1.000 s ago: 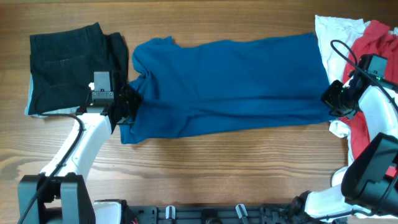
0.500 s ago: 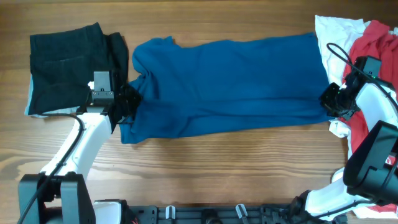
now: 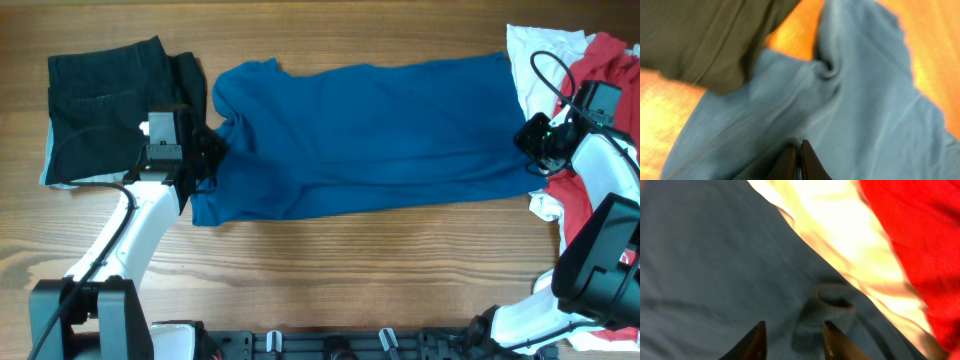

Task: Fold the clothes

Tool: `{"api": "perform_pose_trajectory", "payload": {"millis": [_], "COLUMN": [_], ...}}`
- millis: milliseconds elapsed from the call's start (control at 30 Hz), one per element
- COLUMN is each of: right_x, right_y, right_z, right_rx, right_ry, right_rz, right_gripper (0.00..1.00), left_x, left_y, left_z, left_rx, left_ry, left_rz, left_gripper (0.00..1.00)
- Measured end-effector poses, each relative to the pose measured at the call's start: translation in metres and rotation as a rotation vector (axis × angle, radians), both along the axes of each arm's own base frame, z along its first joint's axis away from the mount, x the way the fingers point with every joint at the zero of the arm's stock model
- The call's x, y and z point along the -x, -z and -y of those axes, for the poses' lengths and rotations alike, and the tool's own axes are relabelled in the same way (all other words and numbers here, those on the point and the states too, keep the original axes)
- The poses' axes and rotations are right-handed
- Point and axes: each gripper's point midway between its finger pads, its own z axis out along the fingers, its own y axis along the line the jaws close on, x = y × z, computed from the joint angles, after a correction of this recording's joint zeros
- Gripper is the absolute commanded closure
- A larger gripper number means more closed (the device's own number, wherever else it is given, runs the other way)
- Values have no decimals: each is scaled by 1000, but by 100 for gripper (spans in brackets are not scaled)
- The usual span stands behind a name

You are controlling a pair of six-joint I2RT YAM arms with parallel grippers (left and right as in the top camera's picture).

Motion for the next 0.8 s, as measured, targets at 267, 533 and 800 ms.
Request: {"api": "perform_pose_trajectory", "payload": {"millis": [267,533,800], "right_x": [6,19,48], "right_y": [2,7,13], "right_z": [-20,-28,-45], "right_rx": [-103,-144,-209], "right_ry": [-37,-38,-75], "right_rz": [-14,-72,-186], "right_gripper": [51,50,48], "left_x": [-18,-4,-11], "left_y": [-17,-28,-69], "left_z": [10,25,4], "left_rx": [33,52,-81], "left_ry": [50,169,270], "left_rz": [102,105,196], "left_gripper": [20,19,19]}}
